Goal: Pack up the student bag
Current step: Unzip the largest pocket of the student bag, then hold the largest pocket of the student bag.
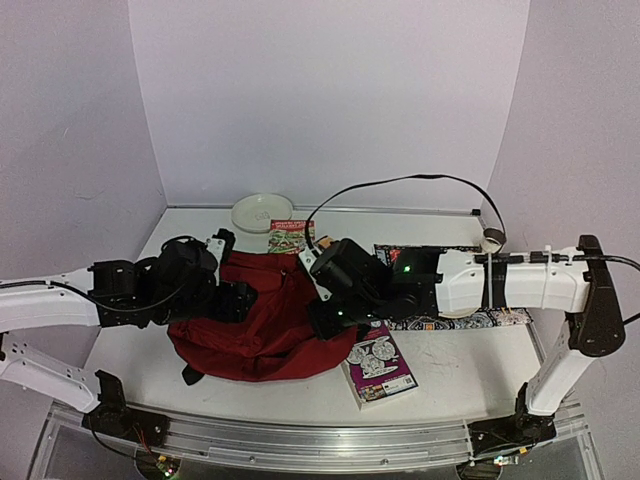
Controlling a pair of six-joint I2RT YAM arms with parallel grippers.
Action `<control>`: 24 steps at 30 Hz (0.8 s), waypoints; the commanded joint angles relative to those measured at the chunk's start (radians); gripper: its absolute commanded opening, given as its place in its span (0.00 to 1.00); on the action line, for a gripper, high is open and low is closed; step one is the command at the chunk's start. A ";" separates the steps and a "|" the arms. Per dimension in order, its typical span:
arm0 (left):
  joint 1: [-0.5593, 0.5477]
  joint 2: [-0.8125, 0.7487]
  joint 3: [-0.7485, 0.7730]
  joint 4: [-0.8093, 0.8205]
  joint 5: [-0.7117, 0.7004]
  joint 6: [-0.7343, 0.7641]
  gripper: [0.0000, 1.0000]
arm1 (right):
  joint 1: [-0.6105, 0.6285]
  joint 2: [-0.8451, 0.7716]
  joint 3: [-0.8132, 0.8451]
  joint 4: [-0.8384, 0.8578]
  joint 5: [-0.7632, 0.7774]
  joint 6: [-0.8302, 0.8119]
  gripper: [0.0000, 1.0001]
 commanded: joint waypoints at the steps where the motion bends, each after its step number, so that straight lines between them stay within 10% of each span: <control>1: -0.079 0.034 0.019 0.166 0.047 0.106 0.74 | -0.005 -0.054 -0.010 0.001 0.057 0.019 0.00; 24: -0.159 0.243 -0.073 0.541 0.225 0.313 0.75 | -0.006 -0.091 -0.033 -0.001 0.096 0.073 0.00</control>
